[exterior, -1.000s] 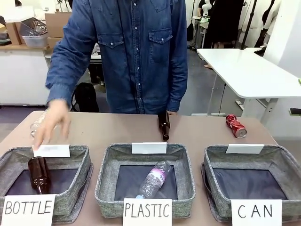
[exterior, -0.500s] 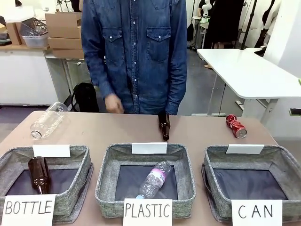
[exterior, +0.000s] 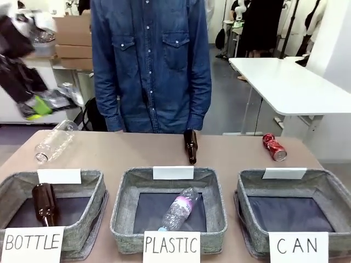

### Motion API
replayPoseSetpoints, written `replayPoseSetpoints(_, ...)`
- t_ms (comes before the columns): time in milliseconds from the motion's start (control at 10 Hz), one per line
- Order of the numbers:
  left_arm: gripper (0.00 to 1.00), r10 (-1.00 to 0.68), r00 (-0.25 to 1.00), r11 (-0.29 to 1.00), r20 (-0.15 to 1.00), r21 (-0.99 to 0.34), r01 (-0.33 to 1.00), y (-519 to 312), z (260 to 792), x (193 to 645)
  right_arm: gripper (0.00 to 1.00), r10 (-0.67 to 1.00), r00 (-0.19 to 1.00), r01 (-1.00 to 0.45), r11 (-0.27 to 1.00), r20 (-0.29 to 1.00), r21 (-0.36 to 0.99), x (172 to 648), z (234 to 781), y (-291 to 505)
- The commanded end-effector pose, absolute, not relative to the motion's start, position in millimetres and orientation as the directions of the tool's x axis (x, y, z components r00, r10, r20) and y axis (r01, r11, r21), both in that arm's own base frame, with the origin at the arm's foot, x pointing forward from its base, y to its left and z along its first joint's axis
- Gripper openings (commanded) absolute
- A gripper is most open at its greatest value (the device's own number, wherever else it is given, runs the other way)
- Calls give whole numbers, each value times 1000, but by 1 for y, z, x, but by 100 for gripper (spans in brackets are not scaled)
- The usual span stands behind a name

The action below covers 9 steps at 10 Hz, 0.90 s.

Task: Sort the can waste into the basket.
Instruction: Pick up the can waste from the table and place it in the right Fabric basket.

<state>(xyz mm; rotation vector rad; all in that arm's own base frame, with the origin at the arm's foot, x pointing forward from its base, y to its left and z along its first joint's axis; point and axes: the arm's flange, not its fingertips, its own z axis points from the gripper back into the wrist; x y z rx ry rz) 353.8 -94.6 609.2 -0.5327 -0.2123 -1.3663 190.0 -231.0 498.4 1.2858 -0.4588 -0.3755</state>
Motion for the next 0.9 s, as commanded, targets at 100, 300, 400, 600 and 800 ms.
replayPoseSetpoints(100,39,-864,95,37,495,-124,992,-209,566,316,100,-511,852,13,243,116,970,190,498,-231)
replayPoseSetpoints(300,39,-862,131,39,490,-193,980,-267,536,301,100,-511,852,13,243,116,970,190,498,-231)
replayPoseSetpoints(400,39,-856,148,42,495,-219,975,-274,527,295,100,-511,852,13,243,116,970,190,498,-231)
replayPoseSetpoints(600,39,-873,107,20,476,-184,983,-280,533,288,100,-511,852,13,243,116,970,190,498,-231)
replayPoseSetpoints(800,39,-873,107,20,476,-184,983,-280,533,288,100,-511,852,13,243,116,970,190,498,-231)
